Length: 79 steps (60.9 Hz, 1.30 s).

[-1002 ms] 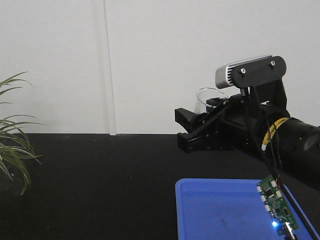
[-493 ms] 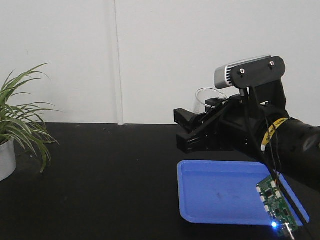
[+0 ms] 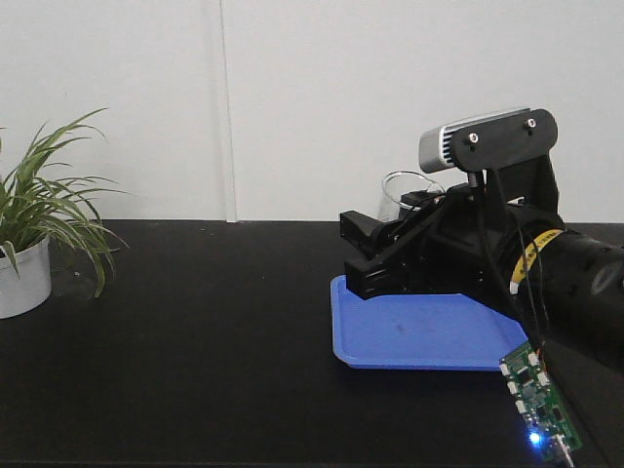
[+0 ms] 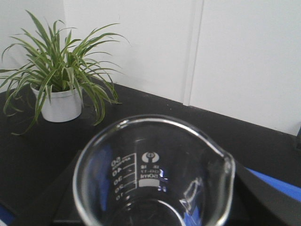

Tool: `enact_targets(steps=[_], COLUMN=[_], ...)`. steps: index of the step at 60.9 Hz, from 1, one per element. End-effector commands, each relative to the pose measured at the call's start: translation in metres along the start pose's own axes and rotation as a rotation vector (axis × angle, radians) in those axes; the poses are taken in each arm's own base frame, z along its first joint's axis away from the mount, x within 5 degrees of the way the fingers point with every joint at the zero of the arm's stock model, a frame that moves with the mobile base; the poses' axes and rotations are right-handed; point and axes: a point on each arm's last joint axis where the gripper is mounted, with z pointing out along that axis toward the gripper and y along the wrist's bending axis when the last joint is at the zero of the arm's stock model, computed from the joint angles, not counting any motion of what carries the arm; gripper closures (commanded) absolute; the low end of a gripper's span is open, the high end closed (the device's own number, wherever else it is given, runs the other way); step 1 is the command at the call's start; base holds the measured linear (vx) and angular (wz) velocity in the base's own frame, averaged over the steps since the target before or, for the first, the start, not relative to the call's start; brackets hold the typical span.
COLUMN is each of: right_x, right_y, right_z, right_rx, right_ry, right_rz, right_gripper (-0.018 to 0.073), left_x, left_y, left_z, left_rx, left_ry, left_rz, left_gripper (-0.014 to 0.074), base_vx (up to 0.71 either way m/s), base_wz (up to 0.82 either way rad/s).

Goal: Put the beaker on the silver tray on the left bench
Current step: 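Hold the beaker in the right gripper while the base drives to the other bench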

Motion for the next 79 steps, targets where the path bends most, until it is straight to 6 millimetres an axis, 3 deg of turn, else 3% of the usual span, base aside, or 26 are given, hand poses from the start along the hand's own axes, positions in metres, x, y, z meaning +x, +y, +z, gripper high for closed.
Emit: enact_targets(steps=[1, 79], right_x=[-0.0282, -0.0282], right_y=[0.0034, 0.0034], right_z=[-0.0139, -0.0139], right_rx=[-0.04, -0.04], right_ry=[-0.141, -0.141], right_rz=[-0.008, -0.008], right_gripper=[0.0573, 0.0571], left_x=[-0.0022, -0.0022], left_y=[-0.0001, -0.0001], left_z=[0.0011, 0.0011], left_rx=[0.005, 0.005], left_ry=[-0.073, -0.073], left_rz=[-0.003, -0.003], left_gripper=[0.0595, 0.0595], base_vx=[-0.3, -0.29], base_wz=[-0.05, -0.03])
